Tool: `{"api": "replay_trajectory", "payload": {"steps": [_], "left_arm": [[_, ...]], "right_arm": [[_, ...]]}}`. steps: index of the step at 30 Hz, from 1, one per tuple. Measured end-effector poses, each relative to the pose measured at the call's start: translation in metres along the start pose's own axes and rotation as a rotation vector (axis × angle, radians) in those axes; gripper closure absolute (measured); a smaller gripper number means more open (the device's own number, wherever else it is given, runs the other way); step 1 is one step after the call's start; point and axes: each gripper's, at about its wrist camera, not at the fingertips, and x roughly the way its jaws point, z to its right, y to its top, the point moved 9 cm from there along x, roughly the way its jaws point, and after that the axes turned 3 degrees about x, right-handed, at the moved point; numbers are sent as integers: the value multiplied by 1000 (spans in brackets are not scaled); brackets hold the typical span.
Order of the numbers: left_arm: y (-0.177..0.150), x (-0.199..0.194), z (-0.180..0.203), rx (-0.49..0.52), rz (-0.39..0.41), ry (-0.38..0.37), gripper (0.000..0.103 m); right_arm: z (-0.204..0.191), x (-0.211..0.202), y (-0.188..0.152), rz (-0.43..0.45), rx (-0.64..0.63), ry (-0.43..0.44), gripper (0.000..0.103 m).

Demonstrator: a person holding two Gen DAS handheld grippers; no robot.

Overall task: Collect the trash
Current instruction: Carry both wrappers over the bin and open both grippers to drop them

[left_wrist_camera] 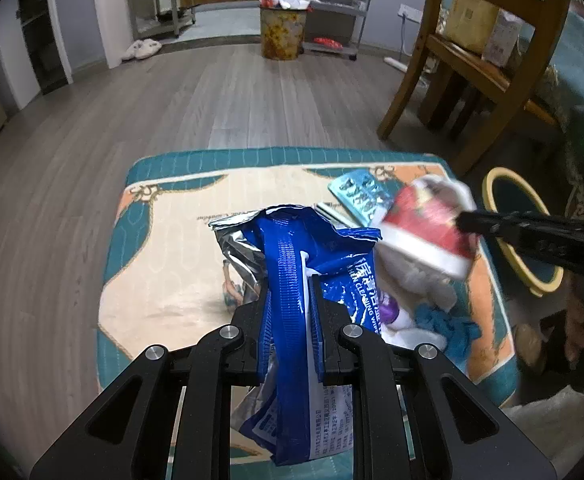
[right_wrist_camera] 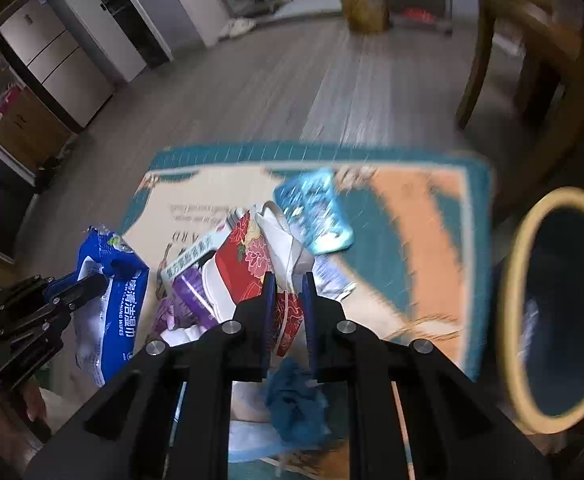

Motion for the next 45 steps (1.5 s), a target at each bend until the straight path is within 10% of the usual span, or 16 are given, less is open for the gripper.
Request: {"api": "replay_trajectory", "payload": {"steps": [12,21,30,37,45], "left_arm": [[48,-32,79,136,109,-61,85],[76,11,233,331,38,-236,85],[94,68,350,422,-38,-303,85],[130,63,373,382,38,-355,51],[127,43,339,357,56,-340,50]], "right_arm": [[110,-140,22,255,68,-206,90],[261,-155,-4,205,318,-392,90],[304,-122,-30,100,438,-400,90],[324,-133,-31,152,568,-396,88],[304,-134,-22,152,531,-383,73]]}}
